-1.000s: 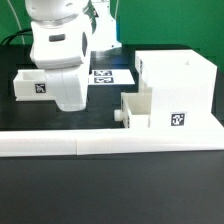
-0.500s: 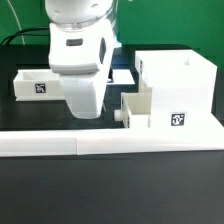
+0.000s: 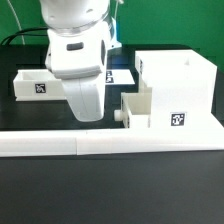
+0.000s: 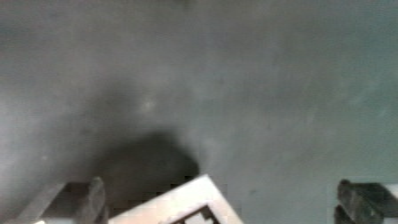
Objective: Assemble drawer
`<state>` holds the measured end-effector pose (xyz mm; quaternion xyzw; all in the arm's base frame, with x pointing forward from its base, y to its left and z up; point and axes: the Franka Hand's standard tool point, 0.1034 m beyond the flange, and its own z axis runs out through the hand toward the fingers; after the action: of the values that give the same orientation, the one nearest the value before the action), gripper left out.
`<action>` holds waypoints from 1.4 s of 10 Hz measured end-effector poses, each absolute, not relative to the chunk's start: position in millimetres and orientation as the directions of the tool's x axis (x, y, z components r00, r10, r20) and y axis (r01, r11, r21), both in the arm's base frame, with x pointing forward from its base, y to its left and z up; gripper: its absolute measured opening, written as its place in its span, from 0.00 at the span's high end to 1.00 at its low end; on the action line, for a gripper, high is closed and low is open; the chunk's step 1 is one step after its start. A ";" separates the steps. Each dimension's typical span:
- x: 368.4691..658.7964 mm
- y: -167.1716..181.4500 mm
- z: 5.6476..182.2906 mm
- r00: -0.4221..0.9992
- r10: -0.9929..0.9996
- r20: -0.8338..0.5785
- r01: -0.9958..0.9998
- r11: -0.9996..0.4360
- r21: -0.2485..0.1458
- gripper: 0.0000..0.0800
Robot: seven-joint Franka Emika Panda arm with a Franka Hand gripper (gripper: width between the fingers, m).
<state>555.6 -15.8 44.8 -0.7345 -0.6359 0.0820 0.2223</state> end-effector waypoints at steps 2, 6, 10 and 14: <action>559.1 -9.3 46.8 0.207 0.967 0.149 0.893 -0.125 -0.433 0.19; 559.4 17.3 46.9 0.240 0.963 0.124 0.880 -0.162 -0.446 0.19; 560.3 30.3 49.1 0.253 0.962 0.107 0.876 -0.181 -0.446 0.19; 549.5 4.5 46.2 0.248 0.963 0.106 0.876 -0.176 -0.450 0.19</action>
Offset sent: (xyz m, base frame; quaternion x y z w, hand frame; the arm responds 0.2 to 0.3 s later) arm 0.0041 0.0344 0.0014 0.0132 0.0044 0.0295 0.9995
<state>549.5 4.5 46.2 -0.7600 -0.6048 0.1014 0.2153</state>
